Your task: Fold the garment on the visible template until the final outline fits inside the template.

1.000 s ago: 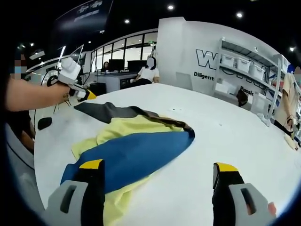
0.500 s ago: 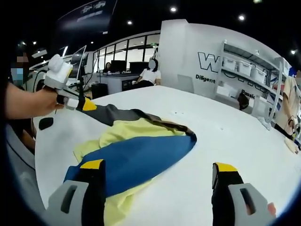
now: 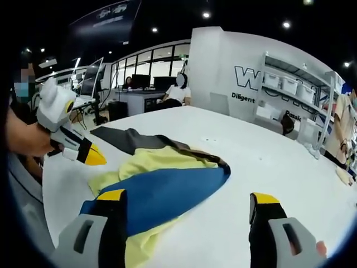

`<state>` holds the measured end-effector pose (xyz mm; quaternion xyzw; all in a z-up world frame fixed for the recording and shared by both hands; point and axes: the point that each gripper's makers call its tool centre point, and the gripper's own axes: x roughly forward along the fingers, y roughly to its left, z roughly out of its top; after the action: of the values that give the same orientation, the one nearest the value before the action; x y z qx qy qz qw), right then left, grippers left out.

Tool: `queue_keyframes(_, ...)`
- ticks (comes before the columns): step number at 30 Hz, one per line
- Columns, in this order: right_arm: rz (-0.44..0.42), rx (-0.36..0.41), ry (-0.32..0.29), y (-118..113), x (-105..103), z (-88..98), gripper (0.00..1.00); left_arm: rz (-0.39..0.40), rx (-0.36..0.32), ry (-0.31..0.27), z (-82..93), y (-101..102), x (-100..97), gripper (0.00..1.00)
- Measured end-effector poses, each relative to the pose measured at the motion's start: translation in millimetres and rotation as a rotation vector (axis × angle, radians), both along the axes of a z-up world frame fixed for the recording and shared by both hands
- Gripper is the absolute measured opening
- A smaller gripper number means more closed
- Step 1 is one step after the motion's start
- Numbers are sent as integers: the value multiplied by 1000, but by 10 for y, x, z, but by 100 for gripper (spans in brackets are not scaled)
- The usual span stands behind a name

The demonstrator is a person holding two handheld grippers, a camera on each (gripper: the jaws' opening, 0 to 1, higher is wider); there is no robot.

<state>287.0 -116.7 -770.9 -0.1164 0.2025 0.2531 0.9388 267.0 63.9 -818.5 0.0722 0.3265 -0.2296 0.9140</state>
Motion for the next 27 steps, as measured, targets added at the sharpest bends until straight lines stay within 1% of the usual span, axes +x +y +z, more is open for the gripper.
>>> queue_keyframes(2, 0, -4, -1, -3, -16, 20, 90, -1, 17, -6, -15, 8, -26, 0)
queue_keyframes(3, 1, -3, -2, -4, -25, 29, 90, 7, 6, 5, -23, 15, -41, 0)
queue_keyframes(4, 3, -3, -6, -4, -38, 46, 90, 13, -22, 26, -37, -5, -85, 0)
queue_keyframes(8, 6, -14, -17, -17, -104, 106, 90, 16, 6, 36, -53, 56, -171, 6)
queue_keyframes(10, 4, -15, -20, -30, -134, 126, 90, 19, 5, 40, -40, 93, -216, 4)
queue_keyframes(12, 3, -19, -14, -37, -185, 135, 90, 22, 0, 44, -11, 117, -270, 6)
queue_keyframes(13, 7, -20, -16, -33, -219, 141, 90, 35, -12, 44, 26, 131, -309, 10)
queue_keyframes(15, 8, -23, -17, -33, -259, 143, 90, 41, -25, 24, 88, 141, -350, 28)
queue_keyframes(16, 8, -26, -13, -36, -288, 128, 90, 52, -73, -6, 156, 116, -359, 34)
queue_keyframes(19, 10, -37, 6, -35, -344, 77, 89, 78, -69, -7, 171, 186, -412, 52)
queue_keyframes(20, 16, -40, 12, -15, -391, 61, 89, 103, -74, -29, 204, 216, -406, 60)
queue_keyframes(21, 20, -42, 17, -1, -417, 54, 88, 115, -80, -39, 226, 230, -404, 65)
queue_keyframes(22, 23, -46, 22, 9, -440, 46, 88, 155, -99, -62, 276, 263, -388, 70)
queue_keyframes(23, 25, -49, 21, 15, -451, 42, 88, 159, -101, -72, 294, 269, -382, 74)
queue_keyframes(24, 36, -58, 22, 39, -488, 30, 87, 170, -95, -80, 319, 302, -385, 75)
queue_keyframes(25, 40, -61, 26, 51, -508, 23, 87, 177, -102, -90, 338, 313, -373, 76)
queue_keyframes(26, 45, -64, 27, 64, -528, 15, 87, 190, -123, -106, 359, 320, -344, 80)
queue_keyframes(27, 47, -69, 29, 68, -537, 5, 86, 196, -128, -106, 357, 322, -335, 82)
